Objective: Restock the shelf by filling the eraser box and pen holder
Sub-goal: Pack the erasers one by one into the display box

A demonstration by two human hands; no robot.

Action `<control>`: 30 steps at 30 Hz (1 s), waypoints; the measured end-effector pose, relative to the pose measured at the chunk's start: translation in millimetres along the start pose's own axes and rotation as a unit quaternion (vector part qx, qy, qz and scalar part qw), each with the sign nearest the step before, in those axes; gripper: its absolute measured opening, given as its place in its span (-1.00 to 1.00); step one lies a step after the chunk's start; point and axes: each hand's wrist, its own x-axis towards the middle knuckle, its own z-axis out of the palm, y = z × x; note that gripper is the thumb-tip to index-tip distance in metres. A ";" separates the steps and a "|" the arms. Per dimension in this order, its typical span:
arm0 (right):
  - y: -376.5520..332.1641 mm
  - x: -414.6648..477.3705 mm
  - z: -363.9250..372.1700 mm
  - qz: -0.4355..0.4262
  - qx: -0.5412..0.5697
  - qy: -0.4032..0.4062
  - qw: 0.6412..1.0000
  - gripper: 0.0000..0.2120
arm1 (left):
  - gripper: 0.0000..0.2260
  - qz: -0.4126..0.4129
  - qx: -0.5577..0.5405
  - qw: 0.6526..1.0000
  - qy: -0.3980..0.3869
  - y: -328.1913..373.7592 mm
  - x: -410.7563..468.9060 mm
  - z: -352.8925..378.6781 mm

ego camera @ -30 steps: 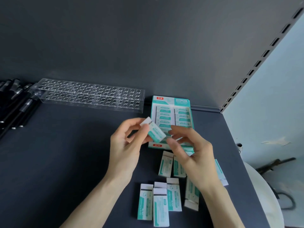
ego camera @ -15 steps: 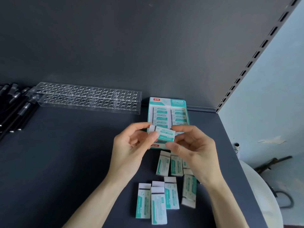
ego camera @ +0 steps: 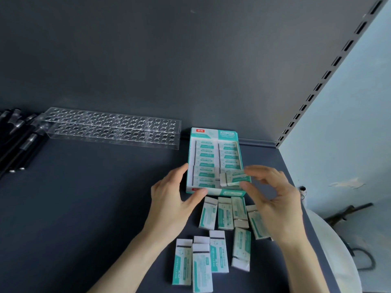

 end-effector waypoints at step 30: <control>-9.8 -40.9 -11.7 0.030 0.006 0.005 1.000 -0.85 | -0.79 0.086 0.041 0.993 0.073 8.5 -30.1 -8.9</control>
